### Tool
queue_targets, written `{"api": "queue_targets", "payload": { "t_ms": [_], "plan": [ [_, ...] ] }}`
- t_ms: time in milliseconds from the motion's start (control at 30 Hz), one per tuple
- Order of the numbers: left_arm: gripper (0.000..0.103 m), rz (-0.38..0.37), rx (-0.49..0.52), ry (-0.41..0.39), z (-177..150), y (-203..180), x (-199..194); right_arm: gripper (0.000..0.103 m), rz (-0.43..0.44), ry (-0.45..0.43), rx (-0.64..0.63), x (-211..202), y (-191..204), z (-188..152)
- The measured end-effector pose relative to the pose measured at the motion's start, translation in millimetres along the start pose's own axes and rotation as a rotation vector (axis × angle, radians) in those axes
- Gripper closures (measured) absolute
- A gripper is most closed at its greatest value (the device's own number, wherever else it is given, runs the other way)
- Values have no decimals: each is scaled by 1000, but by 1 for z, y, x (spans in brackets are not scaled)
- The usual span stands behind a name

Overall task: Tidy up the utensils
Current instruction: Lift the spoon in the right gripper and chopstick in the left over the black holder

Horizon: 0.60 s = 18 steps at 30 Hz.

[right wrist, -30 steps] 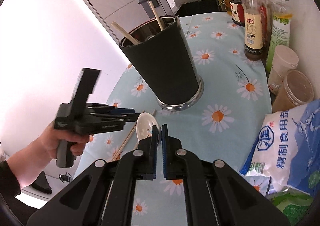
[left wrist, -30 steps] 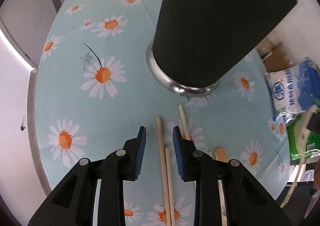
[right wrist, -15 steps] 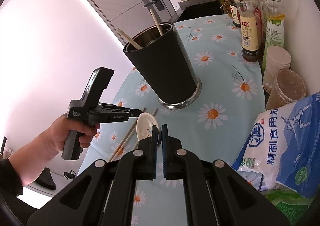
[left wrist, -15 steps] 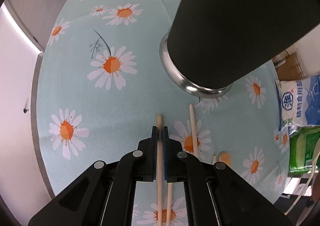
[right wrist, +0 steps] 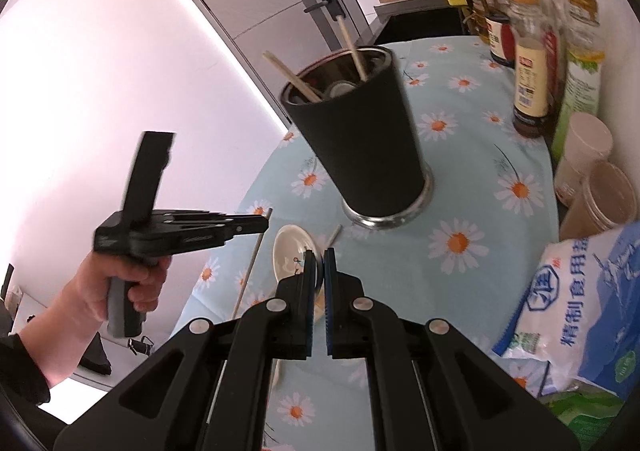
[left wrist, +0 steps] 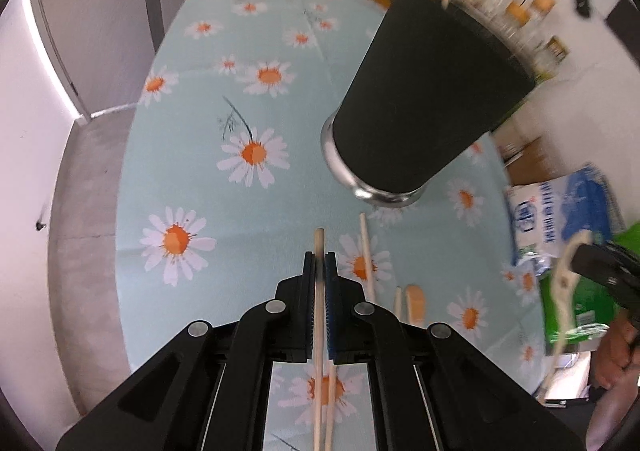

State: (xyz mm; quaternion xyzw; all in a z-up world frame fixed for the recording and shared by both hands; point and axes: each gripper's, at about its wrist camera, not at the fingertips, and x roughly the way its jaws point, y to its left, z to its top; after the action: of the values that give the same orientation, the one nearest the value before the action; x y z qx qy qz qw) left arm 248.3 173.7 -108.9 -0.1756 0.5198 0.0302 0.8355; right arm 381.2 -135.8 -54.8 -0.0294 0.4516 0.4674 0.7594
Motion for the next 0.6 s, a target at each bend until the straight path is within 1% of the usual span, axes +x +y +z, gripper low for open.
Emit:
{"api": "queue_targets", "payload": {
  "t_ms": [33,133,300,433,600],
  "plan": [
    [100,-10,1,-23,-2,2,-9,98,-2,0,-5,2,3,1],
    [100,-32,1,-67,-1,-11,-27,98,-9,-5,-29,9,18,7],
    [100,-78,29,-146,-8,-10,-57,98,-17,-22,-40,15,35,13],
    [100,-125,37,-193,-11,-9,-75,98,-34,-39,-50,15,46,20],
    [100,-165,55,-243,-9,-10,-94,98,-55,-86,-53,7,57,31]
  ]
}}
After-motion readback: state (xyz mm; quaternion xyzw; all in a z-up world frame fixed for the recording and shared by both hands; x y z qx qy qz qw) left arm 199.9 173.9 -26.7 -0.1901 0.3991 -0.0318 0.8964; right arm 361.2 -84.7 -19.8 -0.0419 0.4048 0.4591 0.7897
